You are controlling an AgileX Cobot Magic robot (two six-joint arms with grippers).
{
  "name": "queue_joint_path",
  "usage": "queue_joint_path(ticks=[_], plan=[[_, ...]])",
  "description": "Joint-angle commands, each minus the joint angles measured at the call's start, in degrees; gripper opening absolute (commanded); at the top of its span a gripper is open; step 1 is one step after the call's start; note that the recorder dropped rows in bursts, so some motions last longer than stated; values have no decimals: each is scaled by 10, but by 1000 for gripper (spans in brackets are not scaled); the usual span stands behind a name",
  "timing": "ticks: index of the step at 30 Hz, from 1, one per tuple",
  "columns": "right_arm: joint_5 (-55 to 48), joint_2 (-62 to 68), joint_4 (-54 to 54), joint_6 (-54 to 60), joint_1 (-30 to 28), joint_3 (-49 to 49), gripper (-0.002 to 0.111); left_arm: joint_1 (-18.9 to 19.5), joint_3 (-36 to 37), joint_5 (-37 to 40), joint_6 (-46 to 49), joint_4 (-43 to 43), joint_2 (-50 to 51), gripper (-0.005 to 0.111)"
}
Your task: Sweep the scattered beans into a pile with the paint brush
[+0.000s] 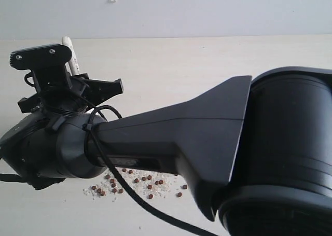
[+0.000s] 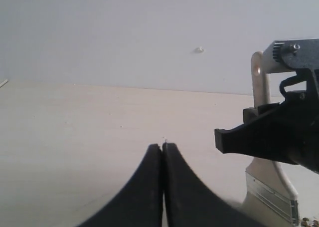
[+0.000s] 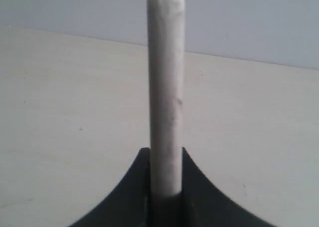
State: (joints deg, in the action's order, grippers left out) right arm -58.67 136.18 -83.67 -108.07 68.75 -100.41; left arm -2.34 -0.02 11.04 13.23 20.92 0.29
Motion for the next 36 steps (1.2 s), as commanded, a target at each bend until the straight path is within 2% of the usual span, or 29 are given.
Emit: queue_joint_path(ticks=[1,9,15,18,20,22,25,28,30,32,35,36], plan=[[-50,-2,40,37,-7,1,0,-4,0,0,1,4,-3,0],[-67,-31,41,45,-5,1,0,-4,0,0,1,4,-3,0],[64,-98,11,124,9,1,0,-4,0,0,1,4,-3,0],[153,-145,12,219,11,9,0,-4,0,0,1,4,-3,0],[246,-189,17,282,7,38,0,-4,0,0,1,4,-3,0],[389,-239,36,318,-13,85,0,-4,0,0,1,4,-3,0],[601,-299,40,292,-62,159,0,-4,0,0,1,4,-3,0],[690,-337,61,289,-104,218,0,-4,0,0,1,4,-3,0],[717,-344,126,326,-120,255,0,-4,0,0,1,4,-3,0],[767,-344,262,419,-132,289,0,-4,0,0,1,4,-3,0],[875,-338,528,637,-135,359,0,-4,0,0,1,4,-3,0],[985,-331,697,747,-125,418,0,-4,0,0,1,4,-3,0]])
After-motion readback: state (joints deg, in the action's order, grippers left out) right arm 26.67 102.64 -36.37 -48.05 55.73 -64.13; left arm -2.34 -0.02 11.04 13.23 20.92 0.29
